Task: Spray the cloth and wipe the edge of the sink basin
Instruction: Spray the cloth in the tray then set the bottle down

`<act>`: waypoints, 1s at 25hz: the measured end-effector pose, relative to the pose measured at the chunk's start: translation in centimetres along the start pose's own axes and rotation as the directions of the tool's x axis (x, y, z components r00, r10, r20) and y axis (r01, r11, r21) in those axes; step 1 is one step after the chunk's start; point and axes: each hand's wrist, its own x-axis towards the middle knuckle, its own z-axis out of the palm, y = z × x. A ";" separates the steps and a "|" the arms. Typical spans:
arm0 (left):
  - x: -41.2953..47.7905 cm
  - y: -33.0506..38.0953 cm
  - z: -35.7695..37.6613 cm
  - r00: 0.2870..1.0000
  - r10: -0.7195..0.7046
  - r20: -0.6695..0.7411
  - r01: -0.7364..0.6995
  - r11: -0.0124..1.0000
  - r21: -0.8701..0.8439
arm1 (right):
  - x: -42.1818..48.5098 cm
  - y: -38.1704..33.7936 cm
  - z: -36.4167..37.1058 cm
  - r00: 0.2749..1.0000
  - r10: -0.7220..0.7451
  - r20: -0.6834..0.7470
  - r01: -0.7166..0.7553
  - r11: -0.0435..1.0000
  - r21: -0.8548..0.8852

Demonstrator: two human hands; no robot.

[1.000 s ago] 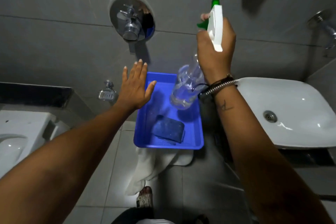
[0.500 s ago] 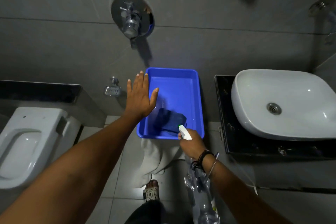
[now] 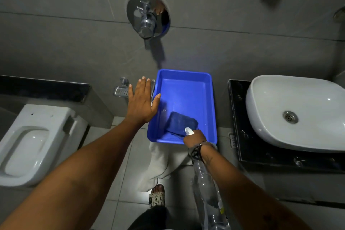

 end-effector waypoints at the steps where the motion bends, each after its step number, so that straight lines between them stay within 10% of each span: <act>1: 0.0 0.0 0.0 1.000 -0.008 -0.003 0.008 1.000 -0.008 | 0.0 0.1 0.1 1.000 -0.005 -0.010 0.005 1.000 0.001; 20: 0.9 -0.4 -0.2 0.999 -0.045 -0.018 0.044 0.998 -0.055 | 0.2 0.4 0.7 0.982 0.104 -0.159 -0.095 0.994 0.062; 25: 1.3 -0.8 0.0 0.999 -0.030 -0.018 0.029 0.998 -0.050 | -3.5 -0.6 -0.7 0.984 -0.116 -0.132 0.129 0.987 0.093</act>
